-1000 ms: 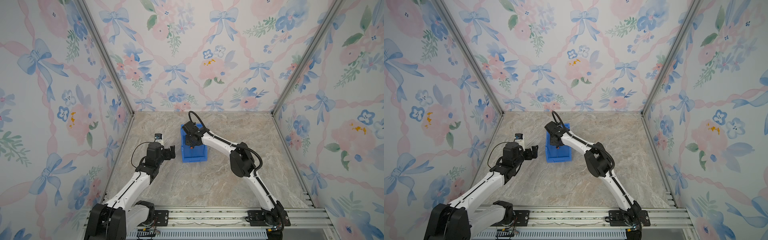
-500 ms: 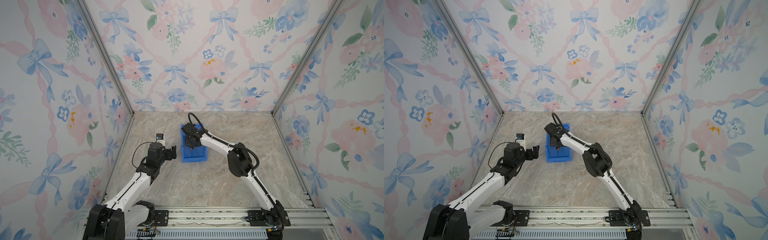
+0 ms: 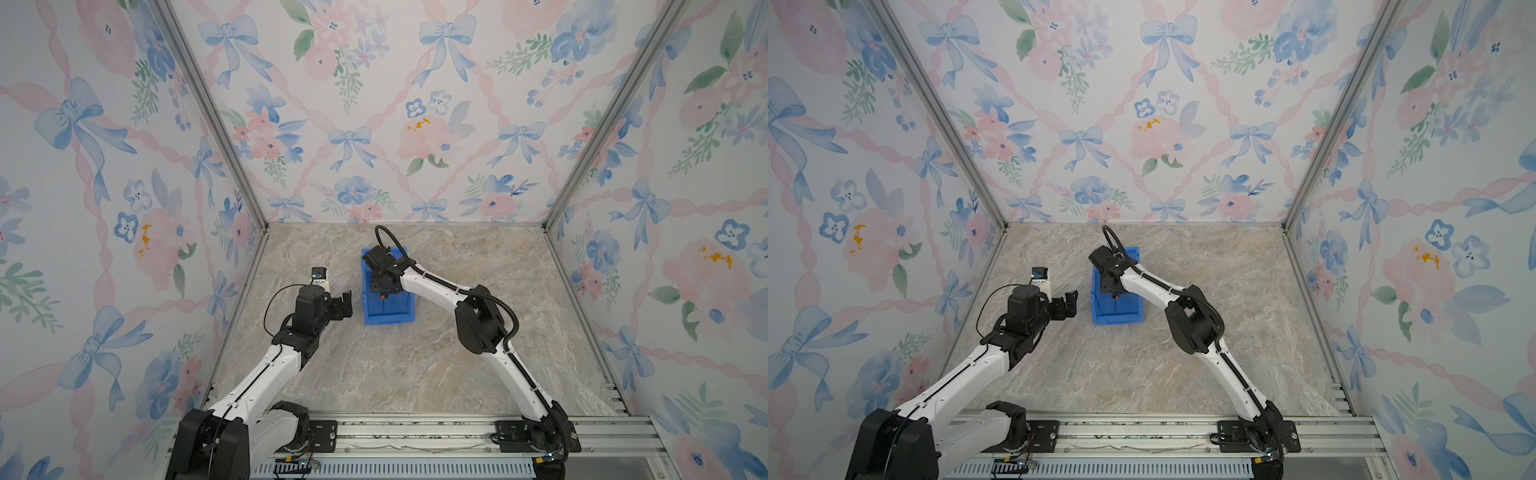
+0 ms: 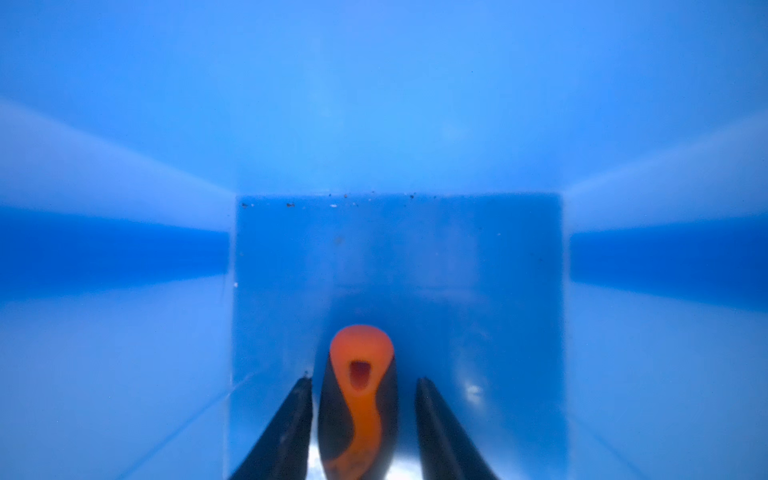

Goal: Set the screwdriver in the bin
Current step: 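Lower the screwdriver into the blue bin with the right gripper, then open the right gripper and raise it away from the bin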

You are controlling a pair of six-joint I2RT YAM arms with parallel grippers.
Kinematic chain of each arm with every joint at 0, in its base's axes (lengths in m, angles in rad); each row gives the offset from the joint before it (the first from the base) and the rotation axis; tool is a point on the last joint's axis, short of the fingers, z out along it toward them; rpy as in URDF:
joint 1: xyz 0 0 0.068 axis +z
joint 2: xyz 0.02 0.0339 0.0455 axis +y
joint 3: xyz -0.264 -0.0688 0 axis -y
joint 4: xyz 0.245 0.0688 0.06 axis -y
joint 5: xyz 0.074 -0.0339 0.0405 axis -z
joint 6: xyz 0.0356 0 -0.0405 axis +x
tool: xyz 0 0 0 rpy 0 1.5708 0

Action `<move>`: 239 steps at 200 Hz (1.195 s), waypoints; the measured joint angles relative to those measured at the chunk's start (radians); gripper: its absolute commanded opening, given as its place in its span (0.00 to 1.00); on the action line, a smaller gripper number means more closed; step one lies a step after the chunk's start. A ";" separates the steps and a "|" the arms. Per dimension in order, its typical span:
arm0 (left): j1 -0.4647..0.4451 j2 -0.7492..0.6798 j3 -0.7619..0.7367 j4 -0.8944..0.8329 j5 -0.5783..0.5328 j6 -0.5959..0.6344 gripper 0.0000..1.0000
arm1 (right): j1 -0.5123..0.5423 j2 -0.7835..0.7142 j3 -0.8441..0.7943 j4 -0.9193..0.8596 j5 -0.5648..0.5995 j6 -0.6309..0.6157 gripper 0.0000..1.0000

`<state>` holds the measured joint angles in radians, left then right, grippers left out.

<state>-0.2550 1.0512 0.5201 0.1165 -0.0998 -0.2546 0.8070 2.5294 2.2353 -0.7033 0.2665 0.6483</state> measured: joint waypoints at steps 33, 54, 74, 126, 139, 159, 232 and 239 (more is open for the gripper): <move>-0.001 -0.014 0.000 0.000 -0.005 0.000 0.97 | 0.001 -0.073 -0.077 0.023 0.016 -0.008 0.60; -0.001 -0.014 0.000 0.000 -0.008 0.000 0.98 | 0.002 -0.137 -0.129 0.047 0.023 -0.033 0.62; -0.002 -0.014 0.000 0.000 -0.008 0.000 0.98 | 0.005 -0.207 -0.182 0.076 0.028 -0.055 0.64; -0.007 -0.018 0.000 0.000 -0.041 0.000 0.97 | 0.040 -0.476 -0.430 0.145 0.060 -0.178 0.72; -0.007 -0.018 0.000 0.000 -0.051 0.000 0.97 | 0.048 -0.578 -0.545 0.159 0.078 -0.196 0.75; -0.007 -0.018 0.000 -0.004 -0.058 -0.001 0.97 | 0.054 -0.722 -0.701 0.175 0.113 -0.212 0.80; -0.013 -0.020 0.000 -0.039 -0.070 -0.037 0.98 | 0.043 -1.248 -1.131 0.167 0.279 -0.230 0.97; -0.013 -0.026 -0.001 -0.049 -0.075 -0.043 0.97 | 0.035 -1.282 -1.150 0.161 0.285 -0.230 0.97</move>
<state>-0.2680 1.0256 0.5190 0.0673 -0.1745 -0.2974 0.8425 1.2476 1.0855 -0.5423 0.5514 0.4179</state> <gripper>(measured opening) 0.975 0.967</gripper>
